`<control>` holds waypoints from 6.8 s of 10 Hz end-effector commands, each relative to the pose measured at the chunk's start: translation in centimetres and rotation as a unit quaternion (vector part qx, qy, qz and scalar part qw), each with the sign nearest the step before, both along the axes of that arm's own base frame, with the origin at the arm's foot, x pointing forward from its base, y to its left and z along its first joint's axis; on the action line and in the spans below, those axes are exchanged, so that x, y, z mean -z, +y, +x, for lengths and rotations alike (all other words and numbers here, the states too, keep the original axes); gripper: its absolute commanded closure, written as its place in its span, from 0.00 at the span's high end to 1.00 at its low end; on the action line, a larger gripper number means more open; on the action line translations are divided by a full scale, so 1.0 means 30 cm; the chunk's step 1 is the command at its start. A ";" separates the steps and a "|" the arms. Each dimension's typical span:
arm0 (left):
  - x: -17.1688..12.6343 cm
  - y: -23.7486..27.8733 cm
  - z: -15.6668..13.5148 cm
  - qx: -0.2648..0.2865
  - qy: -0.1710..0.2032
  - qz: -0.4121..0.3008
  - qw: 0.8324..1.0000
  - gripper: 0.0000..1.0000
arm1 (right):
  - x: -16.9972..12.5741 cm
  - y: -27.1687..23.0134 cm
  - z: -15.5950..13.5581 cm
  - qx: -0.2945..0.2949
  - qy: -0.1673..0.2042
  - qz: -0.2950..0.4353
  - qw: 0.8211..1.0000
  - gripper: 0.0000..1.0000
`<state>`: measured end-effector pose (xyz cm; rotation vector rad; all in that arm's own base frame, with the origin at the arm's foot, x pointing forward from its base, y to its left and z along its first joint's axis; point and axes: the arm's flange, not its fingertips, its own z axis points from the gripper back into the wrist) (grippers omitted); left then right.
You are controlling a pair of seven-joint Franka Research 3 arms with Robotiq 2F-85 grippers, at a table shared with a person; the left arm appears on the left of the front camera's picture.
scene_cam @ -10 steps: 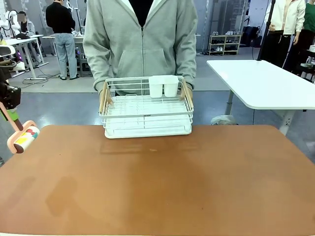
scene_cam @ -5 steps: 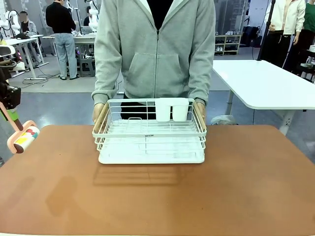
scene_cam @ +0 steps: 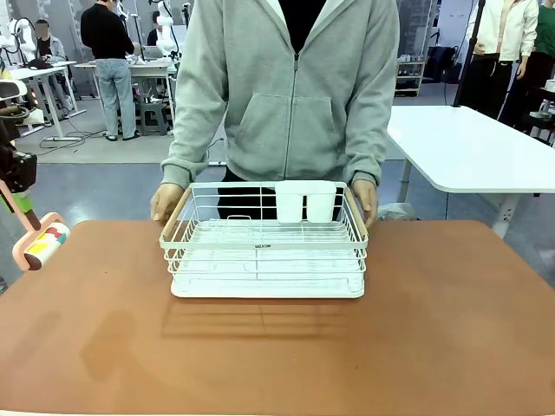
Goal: Clean the table.
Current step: Place the Lint Roller down when the Dish drying rack is positioned in the middle of the table.
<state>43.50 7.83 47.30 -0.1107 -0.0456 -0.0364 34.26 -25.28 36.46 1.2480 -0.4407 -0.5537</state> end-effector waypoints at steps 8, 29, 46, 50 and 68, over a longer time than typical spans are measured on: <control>-0.014 0.007 0.006 -0.002 -0.001 0.000 1.000 0.00 | -0.010 0.000 -0.001 0.001 -0.001 0.001 1.000 1.00; 0.357 -0.155 0.164 -0.641 -0.070 -0.163 0.746 0.21 | -0.010 0.000 -0.001 0.001 -0.001 0.001 1.000 1.00; 0.440 -0.177 -0.152 -0.631 -0.052 -0.129 0.763 0.97 | -0.010 0.000 -0.001 0.001 -0.001 0.001 1.000 1.00; 0.408 -0.179 -0.259 -0.625 -0.006 -0.089 0.775 1.00 | -0.010 0.000 -0.001 0.001 -0.001 0.001 1.000 1.00; 0.340 -0.160 -0.095 -0.619 0.059 -0.076 0.779 1.00 | -0.010 0.000 -0.001 0.001 -0.001 0.001 1.000 1.00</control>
